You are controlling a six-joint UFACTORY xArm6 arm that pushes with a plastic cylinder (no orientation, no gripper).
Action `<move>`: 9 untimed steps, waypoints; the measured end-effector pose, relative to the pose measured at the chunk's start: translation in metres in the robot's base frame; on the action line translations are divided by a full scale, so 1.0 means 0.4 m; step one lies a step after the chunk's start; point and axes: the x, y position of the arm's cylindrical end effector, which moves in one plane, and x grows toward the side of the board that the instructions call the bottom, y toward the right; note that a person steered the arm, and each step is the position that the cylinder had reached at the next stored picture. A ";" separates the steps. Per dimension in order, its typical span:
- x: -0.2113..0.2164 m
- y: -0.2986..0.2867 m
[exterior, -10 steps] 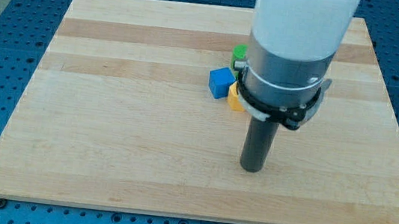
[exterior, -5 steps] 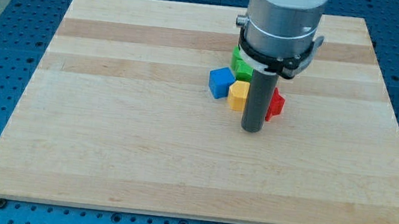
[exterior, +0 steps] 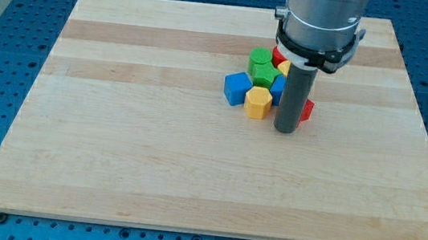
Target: Slightly push the red star towards up
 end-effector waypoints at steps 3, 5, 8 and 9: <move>0.000 0.024; 0.038 0.094; 0.042 0.095; 0.038 0.079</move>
